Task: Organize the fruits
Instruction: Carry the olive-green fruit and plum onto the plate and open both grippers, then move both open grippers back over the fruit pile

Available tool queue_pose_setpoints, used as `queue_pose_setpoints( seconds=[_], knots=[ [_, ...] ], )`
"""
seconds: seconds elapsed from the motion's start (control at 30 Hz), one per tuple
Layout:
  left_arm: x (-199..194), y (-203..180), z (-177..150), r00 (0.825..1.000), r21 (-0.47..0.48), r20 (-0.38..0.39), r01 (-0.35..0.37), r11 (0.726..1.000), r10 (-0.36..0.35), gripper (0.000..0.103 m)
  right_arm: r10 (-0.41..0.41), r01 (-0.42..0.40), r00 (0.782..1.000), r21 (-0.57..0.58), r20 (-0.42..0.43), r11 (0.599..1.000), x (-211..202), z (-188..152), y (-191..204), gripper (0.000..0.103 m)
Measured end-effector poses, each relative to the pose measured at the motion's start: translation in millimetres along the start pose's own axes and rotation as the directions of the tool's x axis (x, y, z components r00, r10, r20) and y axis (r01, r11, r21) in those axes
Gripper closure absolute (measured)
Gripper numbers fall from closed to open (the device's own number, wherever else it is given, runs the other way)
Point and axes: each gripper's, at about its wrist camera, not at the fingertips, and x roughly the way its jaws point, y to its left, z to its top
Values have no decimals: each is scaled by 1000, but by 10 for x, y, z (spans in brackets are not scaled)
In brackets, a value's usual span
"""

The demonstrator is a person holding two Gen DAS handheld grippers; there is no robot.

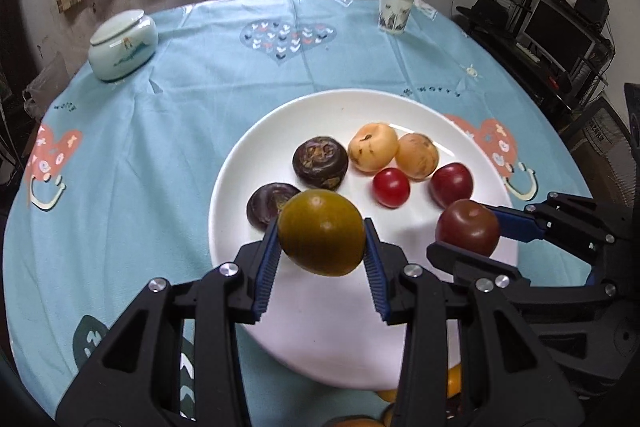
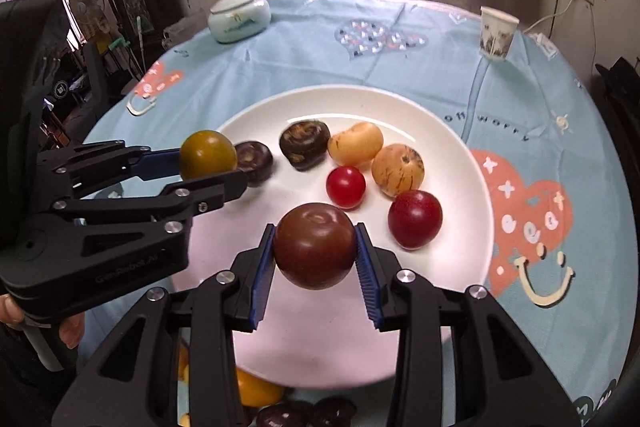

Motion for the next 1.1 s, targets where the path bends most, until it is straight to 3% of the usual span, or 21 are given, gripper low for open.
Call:
queue_pose_setpoints(
  seconds=[0.33,0.37,0.4,0.47,0.53,0.57,0.63,0.7,0.83,1.1],
  knots=[
    [190,59,77,1000,-33,-16,-17,999,17,61,-24,24,1000,8,2,1000,225,46,-95,60],
    [159,64,84,1000,-37,-4,-17,999,17,52,-35,35,999,6,15,999,197,47,-100,55],
    [103,70,90,1000,-40,14,-20,999,21,34,-48,48,998,4,28,999,153,50,-101,50],
    [-60,85,98,997,-47,64,-31,998,34,25,-70,70,996,-2,61,998,9,49,-89,42],
    [-270,89,75,994,-44,102,-37,998,42,22,-99,100,991,-12,94,995,-176,20,-72,42],
    [-363,88,54,992,-41,116,-40,998,45,16,-113,115,988,-16,101,993,-252,-5,-67,41],
    [-569,100,-23,987,-49,150,-45,998,52,9,-136,138,986,-22,100,990,-402,-82,-61,40],
    [-758,96,-161,984,-59,169,-41,997,51,4,-158,161,982,-22,108,987,-564,-239,-44,26],
    [-956,16,-522,988,-48,152,-14,999,21,4,-170,176,973,-28,155,984,-842,-614,86,7],
    [-1037,-108,-1204,996,-44,93,3,999,1,4,-136,132,979,36,151,991,-1143,-1211,185,5]
  ],
)
